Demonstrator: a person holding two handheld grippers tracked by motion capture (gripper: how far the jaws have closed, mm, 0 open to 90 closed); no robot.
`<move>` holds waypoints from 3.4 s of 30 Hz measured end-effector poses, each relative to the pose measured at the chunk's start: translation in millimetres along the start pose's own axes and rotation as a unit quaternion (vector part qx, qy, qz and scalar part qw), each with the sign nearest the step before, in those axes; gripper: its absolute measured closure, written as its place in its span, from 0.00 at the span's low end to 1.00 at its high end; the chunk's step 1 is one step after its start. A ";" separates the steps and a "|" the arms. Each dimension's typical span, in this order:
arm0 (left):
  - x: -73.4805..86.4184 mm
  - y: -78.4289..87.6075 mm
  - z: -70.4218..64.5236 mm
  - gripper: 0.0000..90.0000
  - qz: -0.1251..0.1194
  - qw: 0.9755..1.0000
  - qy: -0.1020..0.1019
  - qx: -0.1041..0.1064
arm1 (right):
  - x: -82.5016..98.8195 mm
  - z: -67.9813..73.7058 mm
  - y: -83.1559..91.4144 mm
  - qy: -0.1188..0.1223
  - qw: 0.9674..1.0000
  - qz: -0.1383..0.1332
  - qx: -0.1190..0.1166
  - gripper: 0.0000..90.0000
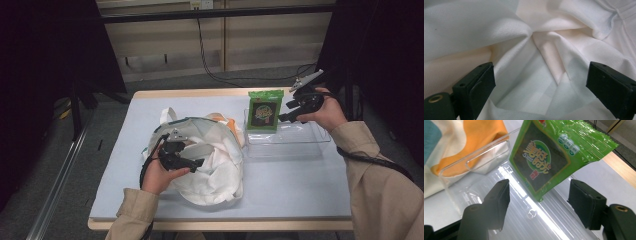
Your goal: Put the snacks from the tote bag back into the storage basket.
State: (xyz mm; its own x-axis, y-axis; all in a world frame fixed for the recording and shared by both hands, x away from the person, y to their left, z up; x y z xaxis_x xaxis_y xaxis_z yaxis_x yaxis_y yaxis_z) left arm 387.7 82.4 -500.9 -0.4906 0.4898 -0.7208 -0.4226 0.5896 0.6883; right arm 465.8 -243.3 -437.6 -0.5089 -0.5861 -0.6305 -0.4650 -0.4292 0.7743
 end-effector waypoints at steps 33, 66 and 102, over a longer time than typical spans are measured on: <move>-5.1 -3.6 -8.4 0.09 -0.003 1.000 -0.001 0.010 | 4.3 48.7 20.6 0.020 0.999 -0.030 -0.034 0.23; -10.7 -2.0 -12.2 0.07 -0.005 1.000 -0.002 0.021 | 19.5 93.5 26.2 0.030 0.995 -0.055 -0.071 0.18; -13.9 -3.1 -20.3 0.06 0.001 0.999 -0.008 0.033 | 57.9 131.9 12.7 0.036 0.992 -0.068 -0.096 0.15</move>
State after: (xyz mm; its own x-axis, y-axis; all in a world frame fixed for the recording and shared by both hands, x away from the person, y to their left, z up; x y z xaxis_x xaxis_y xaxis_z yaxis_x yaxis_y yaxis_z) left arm 380.4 60.7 -491.4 -0.4784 0.5017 -0.7207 -0.3707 0.6286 0.6837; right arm 335.0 -192.0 -471.4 -0.3946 -0.5586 -0.7296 -0.3755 -0.6267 0.6828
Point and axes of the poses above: each handheld gripper's, and its own axes: y roughly backward along the jaws, x roughly out of its underside, z roughly to its left, the point moved 10 cm from there along -y, roughly forward along the jaws
